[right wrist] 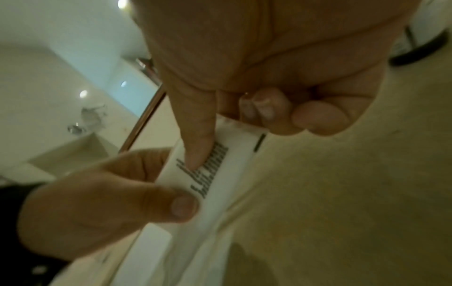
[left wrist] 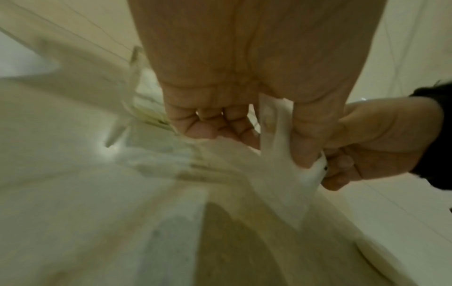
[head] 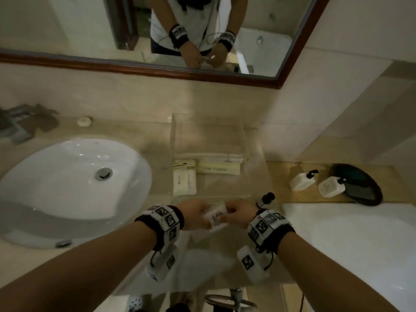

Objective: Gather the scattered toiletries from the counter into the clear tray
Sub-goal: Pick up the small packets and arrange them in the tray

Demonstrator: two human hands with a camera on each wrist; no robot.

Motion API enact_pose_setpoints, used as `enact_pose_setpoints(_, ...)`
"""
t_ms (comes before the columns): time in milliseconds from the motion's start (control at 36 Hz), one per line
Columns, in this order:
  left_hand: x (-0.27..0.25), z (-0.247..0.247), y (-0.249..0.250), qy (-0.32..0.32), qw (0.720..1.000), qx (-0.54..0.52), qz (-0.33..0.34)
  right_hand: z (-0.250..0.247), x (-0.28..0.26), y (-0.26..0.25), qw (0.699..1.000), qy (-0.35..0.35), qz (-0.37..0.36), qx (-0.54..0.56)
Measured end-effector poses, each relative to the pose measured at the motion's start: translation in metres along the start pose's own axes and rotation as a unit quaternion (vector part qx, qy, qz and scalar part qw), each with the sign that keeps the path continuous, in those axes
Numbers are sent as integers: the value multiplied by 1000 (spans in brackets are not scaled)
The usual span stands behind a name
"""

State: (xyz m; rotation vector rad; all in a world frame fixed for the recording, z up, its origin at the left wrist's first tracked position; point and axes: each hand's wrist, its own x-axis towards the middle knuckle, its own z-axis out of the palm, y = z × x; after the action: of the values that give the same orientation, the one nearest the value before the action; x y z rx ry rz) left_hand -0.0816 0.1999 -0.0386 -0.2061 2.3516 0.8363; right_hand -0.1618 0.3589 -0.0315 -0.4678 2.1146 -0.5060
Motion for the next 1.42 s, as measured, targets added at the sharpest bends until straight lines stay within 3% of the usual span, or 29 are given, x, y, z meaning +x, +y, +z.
enact_pose_setpoints(222,-40,-34,-36,93,988,-124,-14,-6,13,-42,994,35,-67,76)
enact_pose_setpoints(306,-58,-43,-52,158,974,-162,-19,-4,20,-65,990,36,-91,100)
enact_pose_setpoints(417,-79,-52,-84,267,931,-241,-54,8,21,-103,977,30,-142,159)
enact_pose_setpoints(500,-96,-57,-107,317,883,-335,-83,24,35,-130,970,23,-124,207)
enact_pose_setpoints(583,-114,-62,-125,323,846,-417,-80,40,46,-153,972,13,-104,209)
enact_pose_setpoints(695,-139,-62,-149,340,838,-421,-67,65,50,-188,973,-45,-91,206)
enact_pose_setpoints(778,-160,-63,-174,373,818,-434,-65,90,52,-218,977,-79,-105,166)
enact_pose_setpoints(889,-187,-70,-213,409,797,-440,-61,115,53,-263,981,-83,-133,112)
enact_pose_setpoints(1139,-238,-91,-301,410,797,-441,-45,179,58,-361,966,-75,-248,-27)
enact_pose_setpoints(1417,-293,-119,-407,411,771,-486,-8,258,88,-456,972,-52,-224,-53)
